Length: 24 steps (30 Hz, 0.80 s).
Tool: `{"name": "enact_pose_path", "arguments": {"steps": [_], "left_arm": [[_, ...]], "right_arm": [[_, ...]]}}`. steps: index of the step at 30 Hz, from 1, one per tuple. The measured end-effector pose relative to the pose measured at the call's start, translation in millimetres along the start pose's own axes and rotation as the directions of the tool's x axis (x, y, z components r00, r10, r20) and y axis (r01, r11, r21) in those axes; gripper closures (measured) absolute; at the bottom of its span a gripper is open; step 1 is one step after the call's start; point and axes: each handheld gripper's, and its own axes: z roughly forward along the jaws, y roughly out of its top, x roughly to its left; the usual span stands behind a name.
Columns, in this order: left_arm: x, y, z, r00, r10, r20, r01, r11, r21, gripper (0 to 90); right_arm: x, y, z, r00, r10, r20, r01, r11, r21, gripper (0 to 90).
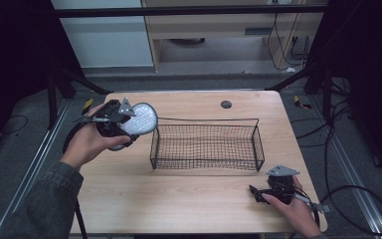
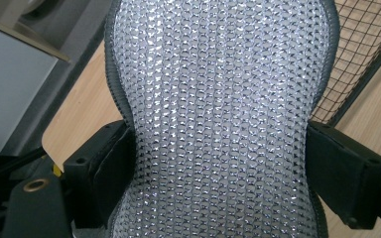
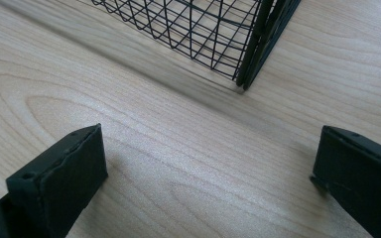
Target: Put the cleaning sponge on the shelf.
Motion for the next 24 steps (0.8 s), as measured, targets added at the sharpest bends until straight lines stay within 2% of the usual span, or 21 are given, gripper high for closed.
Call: {"name": "enact_pose_path", "arguments": {"steps": [21,24], "left_arm": [[-11.7,36.7,5.4,0.9983,0.058,0.007,-0.057,0.9978,-0.033,15.1],[-15.5,44.8,6.7,0.9971,0.075,0.009,-0.075,0.9966,-0.035,15.1]], "right_arm": [[0.2,0.4,0.2,1.0000,0.002,0.001,-0.002,1.000,0.001,0.4],[0.2,0.4,0.2,1.0000,0.001,0.000,-0.001,1.000,0.001,0.4]]}}
